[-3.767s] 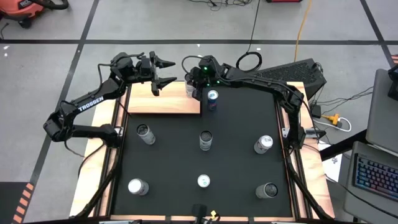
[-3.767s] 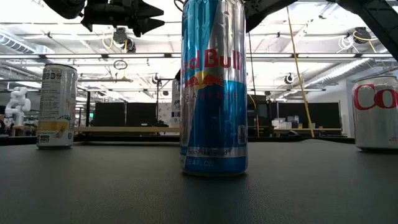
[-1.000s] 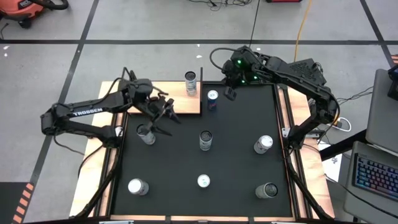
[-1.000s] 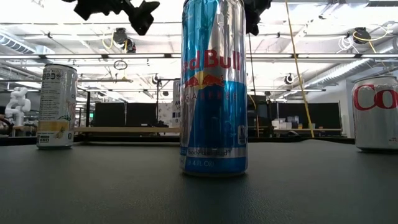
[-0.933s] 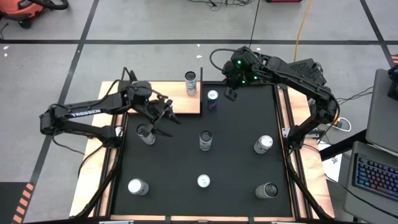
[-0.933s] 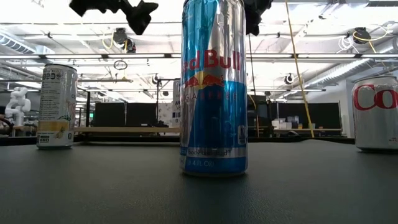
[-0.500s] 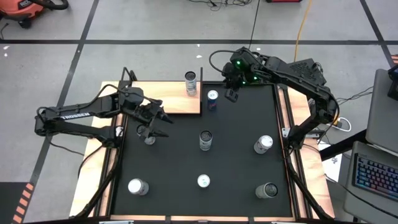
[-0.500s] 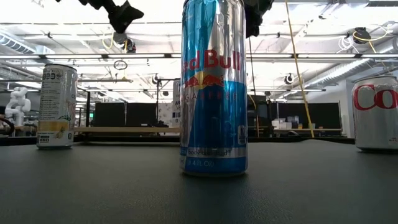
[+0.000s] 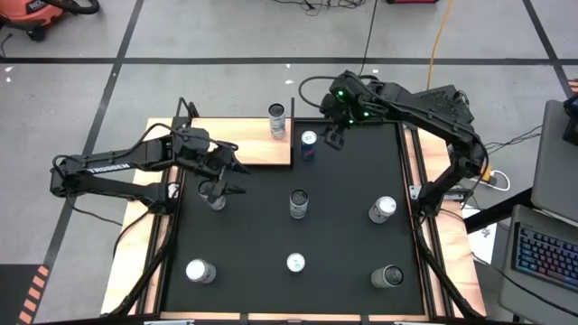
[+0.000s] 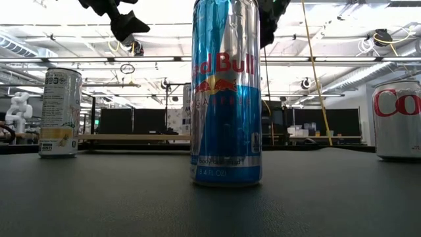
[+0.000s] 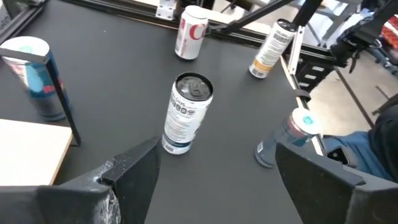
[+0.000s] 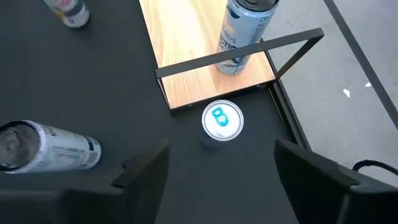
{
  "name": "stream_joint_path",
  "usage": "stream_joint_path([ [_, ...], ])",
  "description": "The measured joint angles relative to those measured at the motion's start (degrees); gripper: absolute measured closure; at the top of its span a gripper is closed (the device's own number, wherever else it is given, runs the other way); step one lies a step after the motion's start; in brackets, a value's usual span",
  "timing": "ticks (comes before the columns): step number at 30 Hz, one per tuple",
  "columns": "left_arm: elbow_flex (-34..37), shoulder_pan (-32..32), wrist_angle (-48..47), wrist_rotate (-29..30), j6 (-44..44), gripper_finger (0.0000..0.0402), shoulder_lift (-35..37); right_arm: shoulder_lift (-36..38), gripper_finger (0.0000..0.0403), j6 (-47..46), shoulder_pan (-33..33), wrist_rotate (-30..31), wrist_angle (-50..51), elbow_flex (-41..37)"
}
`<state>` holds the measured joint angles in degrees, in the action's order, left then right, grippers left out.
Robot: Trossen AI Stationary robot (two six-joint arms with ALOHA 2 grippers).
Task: Place canned beverage on shelf
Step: Put the top blue soda can on the shelf
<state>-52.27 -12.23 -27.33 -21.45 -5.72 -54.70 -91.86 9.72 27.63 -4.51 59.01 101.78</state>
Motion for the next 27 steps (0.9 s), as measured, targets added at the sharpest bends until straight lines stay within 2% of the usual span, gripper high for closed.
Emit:
stream_joint_path([
  [12, 0.0, 0.0, -0.3, 1.0, -4.4, 0.0081, 0.0, -10.4, 0.0110, 7.6, 0.2, 0.0, -1.0, 0.0],
  [21, 0.0, 0.0, -0.3, 0.9, -4.0, 0.0081, 0.0, -14.0, 0.0110, 9.2, 2.5, -0.4, -6.1, 0.0],
  [27, 0.0, 0.0, -1.0, 0.7, -1.2, 0.0081, 0.0, -16.1, 0.0110, 9.0, 4.3, -7.6, -6.2, 0.0],
])
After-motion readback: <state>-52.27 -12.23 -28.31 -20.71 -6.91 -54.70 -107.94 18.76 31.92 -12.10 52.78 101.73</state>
